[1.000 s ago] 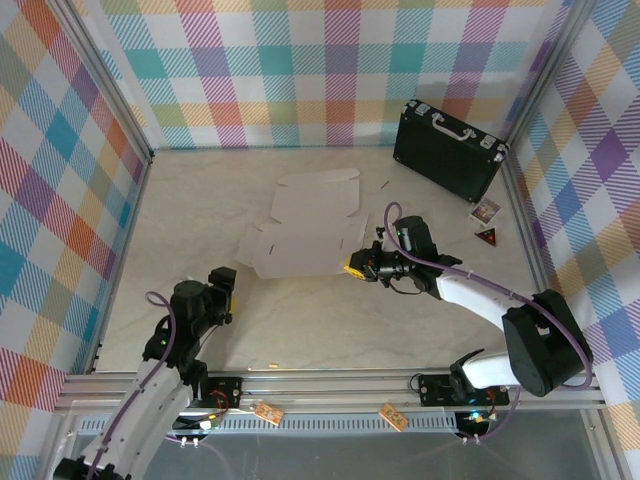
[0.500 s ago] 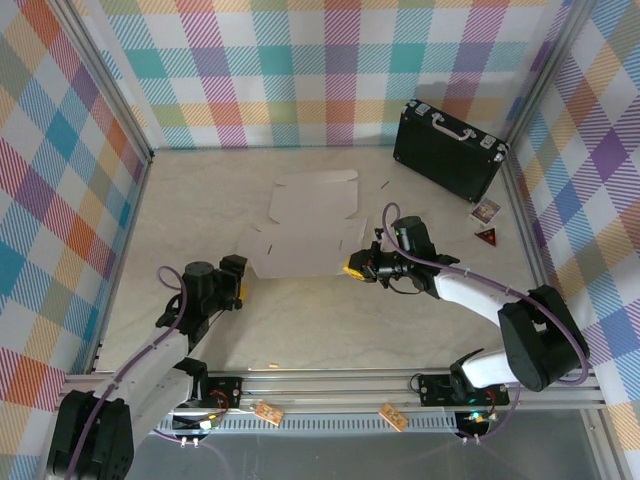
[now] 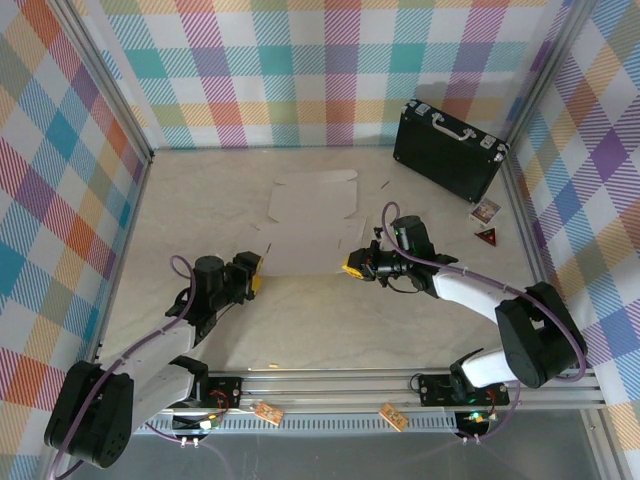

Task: Fold the paper box

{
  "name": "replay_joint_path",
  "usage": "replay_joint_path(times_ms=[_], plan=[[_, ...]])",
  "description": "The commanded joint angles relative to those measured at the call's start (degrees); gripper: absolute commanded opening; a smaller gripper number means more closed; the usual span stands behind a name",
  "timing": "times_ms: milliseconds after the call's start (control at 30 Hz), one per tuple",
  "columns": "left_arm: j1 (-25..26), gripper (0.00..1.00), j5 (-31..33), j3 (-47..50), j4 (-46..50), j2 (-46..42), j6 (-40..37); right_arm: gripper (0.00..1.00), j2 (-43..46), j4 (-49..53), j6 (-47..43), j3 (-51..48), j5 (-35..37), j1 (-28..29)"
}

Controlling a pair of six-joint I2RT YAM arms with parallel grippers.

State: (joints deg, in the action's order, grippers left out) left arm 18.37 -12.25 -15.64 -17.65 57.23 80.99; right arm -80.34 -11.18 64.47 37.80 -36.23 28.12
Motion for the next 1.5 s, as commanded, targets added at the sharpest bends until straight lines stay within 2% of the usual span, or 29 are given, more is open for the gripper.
replay_joint_path(times_ms=[0,200,500,700,867,900,967,1000,1067,1133,1300,1467], plan=[[0.92,0.57,-1.78,-1.44,-5.44,1.52,0.26,0.00,-0.70,-4.18,1.52,-0.77,-1.82,-0.17],[1.23,0.42,-2.78,-1.21,-10.11,4.52,1.08,0.00,-1.32,-5.78,2.33,-1.56,-2.26,-0.08],[1.23,0.21,-2.34,-1.46,-8.42,4.62,-0.71,0.00,-0.79,-5.80,1.89,-2.98,-2.36,-0.08],[1.18,0.00,-2.43,-1.98,-5.66,3.86,-2.98,0.00,-0.79,-5.83,1.56,-3.34,-2.70,-0.01],[1.18,0.00,-2.51,-2.38,-4.05,2.51,-4.94,0.00,-0.24,-4.84,0.18,-2.76,-3.15,-0.07],[1.23,0.00,-2.47,-2.52,-3.67,1.92,-5.45,0.04,0.08,-3.87,-1.02,-2.22,-3.22,-0.03],[1.23,0.00,-2.30,-2.35,-3.85,0.95,-6.40,0.37,1.14,-0.82,-3.64,-0.97,-2.78,-0.06],[1.22,0.00,-2.02,-2.06,-4.37,0.22,-7.08,0.49,2.04,1.31,-5.60,-0.05,-2.27,-0.03],[1.23,0.00,-1.03,-1.70,-3.98,-1.33,-8.05,0.57,4.52,7.51,-9.78,1.81,0.07,-0.08],[1.23,0.00,0.38,-1.98,-1.52,-2.93,-8.88,0.62,8.08,14.49,-15.32,3.63,4.59,-0.08],[1.23,0.00,3.78,-3.24,6.40,-6.09,-7.96,0.65,18.68,24.74,-28.55,3.22,17.60,-0.06],[1.23,0.00,6.91,-5.47,14.81,-10.16,-4.65,0.60,26.74,26.32,-38.03,-2.08,19.34,2.18]])
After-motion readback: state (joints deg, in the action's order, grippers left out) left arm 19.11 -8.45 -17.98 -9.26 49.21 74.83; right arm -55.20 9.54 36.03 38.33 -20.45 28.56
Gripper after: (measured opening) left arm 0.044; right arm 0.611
